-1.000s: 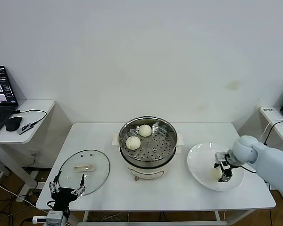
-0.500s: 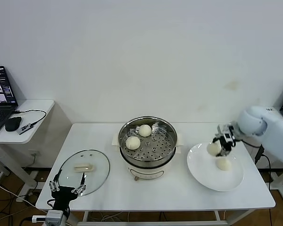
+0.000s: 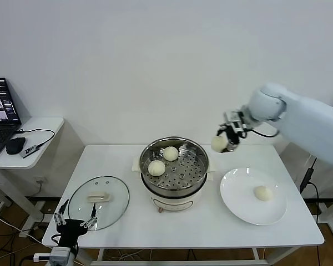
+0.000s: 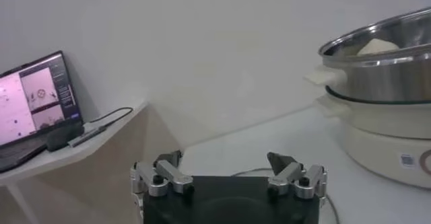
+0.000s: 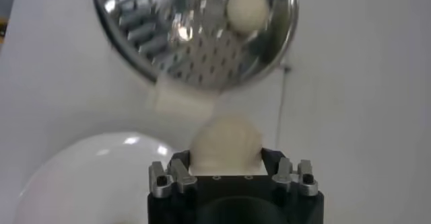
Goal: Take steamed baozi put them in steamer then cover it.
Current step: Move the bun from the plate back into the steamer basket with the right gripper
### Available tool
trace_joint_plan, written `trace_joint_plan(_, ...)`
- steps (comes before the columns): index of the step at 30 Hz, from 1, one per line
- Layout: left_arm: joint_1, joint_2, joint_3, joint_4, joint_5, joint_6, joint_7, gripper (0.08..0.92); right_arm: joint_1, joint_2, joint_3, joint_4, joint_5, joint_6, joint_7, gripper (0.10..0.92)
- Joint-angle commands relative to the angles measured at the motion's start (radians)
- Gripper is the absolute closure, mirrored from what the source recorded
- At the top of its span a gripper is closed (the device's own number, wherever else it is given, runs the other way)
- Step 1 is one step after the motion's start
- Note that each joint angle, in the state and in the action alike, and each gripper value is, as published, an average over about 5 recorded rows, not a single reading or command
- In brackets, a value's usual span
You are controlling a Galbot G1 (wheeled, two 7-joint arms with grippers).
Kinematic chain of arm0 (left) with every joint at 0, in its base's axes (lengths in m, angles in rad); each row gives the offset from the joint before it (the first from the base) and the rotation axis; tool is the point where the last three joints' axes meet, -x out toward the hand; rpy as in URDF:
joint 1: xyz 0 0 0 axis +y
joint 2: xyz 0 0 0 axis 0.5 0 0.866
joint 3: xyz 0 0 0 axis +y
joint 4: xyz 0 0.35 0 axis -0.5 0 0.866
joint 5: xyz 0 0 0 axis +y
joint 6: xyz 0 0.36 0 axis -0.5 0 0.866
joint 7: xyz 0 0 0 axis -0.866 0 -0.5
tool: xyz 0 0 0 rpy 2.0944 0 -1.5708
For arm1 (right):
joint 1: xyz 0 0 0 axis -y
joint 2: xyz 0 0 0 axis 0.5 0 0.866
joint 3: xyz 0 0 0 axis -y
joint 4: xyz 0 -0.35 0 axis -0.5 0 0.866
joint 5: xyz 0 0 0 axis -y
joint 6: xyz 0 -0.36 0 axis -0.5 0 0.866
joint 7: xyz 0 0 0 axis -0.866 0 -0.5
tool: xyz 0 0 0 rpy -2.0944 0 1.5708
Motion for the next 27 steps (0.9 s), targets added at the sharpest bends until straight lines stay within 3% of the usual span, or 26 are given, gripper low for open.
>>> trace_joint_plan(1,0.003,-0.004,-0.015,-0.005,0.000,0.000,0.000,0.177,0.055,0.260,-0.111,-0.025,0.077,0.050,0.055,0.364)
trace_joint_plan(17,0.001,-0.025,-0.019,-0.003,0.003,0.000,-0.002,0.177,-0.040,0.296,-0.245,-0.017,-0.108,0.401,0.133,0.364)
trace_joint_plan(27,-0.001,-0.033,-0.020,0.004,0.003,0.000,-0.001,0.177,-0.027,0.316,-0.264,-0.006,-0.206,0.502,0.109,0.363)
